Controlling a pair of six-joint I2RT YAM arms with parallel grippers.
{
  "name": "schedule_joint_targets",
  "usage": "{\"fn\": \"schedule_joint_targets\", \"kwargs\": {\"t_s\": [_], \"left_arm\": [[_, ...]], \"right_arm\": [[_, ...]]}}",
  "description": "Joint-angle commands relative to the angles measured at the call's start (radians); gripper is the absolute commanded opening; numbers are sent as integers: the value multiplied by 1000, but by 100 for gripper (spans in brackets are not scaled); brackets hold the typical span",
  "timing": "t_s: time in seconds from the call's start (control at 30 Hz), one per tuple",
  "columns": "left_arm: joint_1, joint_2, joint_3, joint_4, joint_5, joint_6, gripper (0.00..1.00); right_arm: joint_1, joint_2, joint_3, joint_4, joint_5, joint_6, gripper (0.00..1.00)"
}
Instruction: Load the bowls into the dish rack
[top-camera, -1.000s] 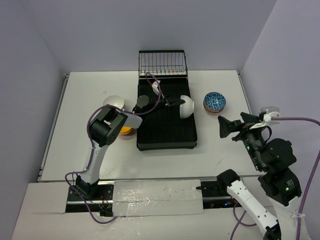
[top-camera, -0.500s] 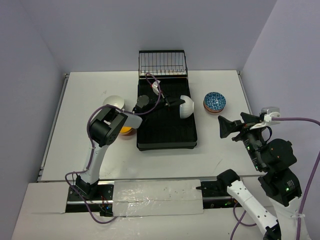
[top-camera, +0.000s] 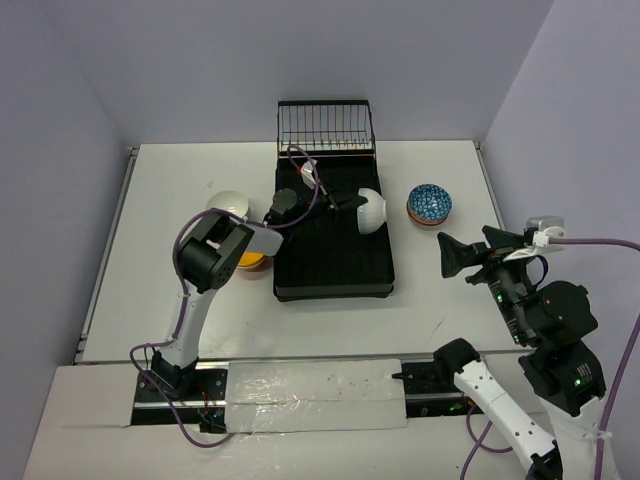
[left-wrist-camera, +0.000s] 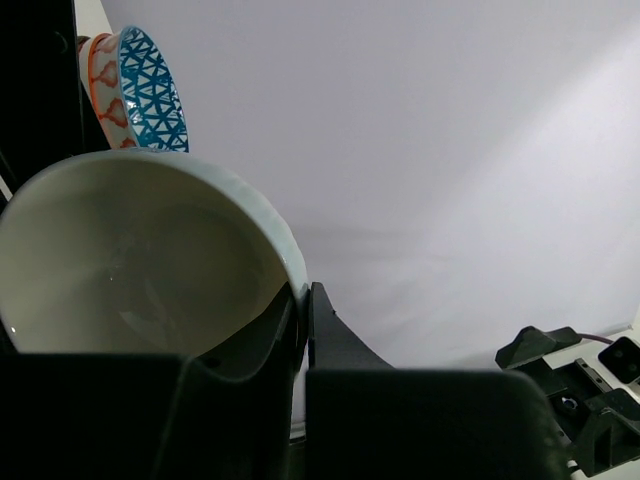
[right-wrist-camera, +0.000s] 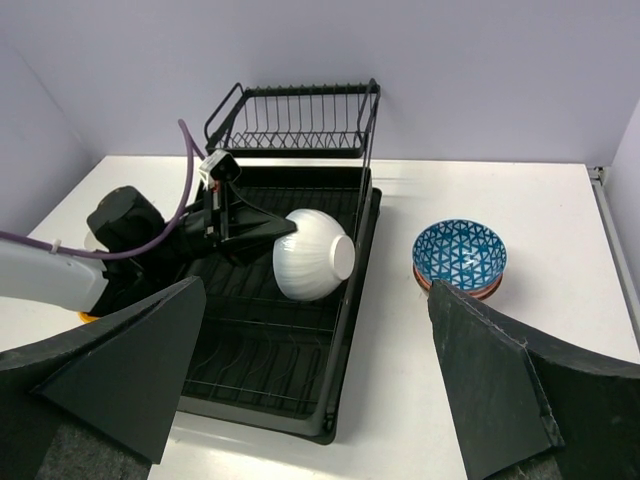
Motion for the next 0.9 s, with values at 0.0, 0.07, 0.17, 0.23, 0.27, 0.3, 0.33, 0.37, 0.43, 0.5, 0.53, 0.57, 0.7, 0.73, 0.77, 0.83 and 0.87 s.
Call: {"fn": "schedule_joint_targets", "kwargs": {"t_s": [0.0,0.07,0.17,0.23,0.27,0.3,0.33,0.37,0.43,0.5,0.53,0.57,0.7,0.73,0.77,0.83,0.87], "left_arm": [[-11,73,-11,-194,0,79,8],[-11,75,-10,-206,3,83,8],[-11,75,12,-266,9,116,10],[-11,78,22,-302,17,137,11],[-11,80,26,-310,17,142,11],[-11,81,24,-315,15,143,12],[-11,81,23,-318,15,142,14],[-11,81,15,-315,13,142,14],[-11,80,12,-321,9,137,15],[-11,78,10,-324,7,140,15],[-11,80,12,-329,6,142,16],[-13,78,13,-338,6,143,16],[-13,77,10,-359,-3,148,19],[-13,74,7,-364,-5,151,19],[-13,69,3,-365,-10,156,19],[-13,61,-8,-378,-14,162,18],[-13,49,-10,-391,-23,177,18]], "right_arm": [[9,-9,41,4,-10,7,100],[9,-13,44,1,-6,10,100],[7,-21,47,1,-2,16,100],[7,-25,47,0,3,19,100],[7,-24,47,0,1,21,100],[7,-25,49,0,1,22,100],[7,-25,52,-3,0,24,100],[7,-25,53,-2,1,27,100],[7,-25,56,-2,3,28,100],[9,-22,59,-3,1,33,100],[7,-22,66,-5,1,31,100],[7,-21,69,-8,0,33,100],[7,-10,87,-16,-2,33,100],[7,-9,90,-16,-3,33,100],[7,-6,93,-14,-5,31,100],[7,2,101,-16,-14,31,100],[7,7,102,-16,-17,30,100]]}}
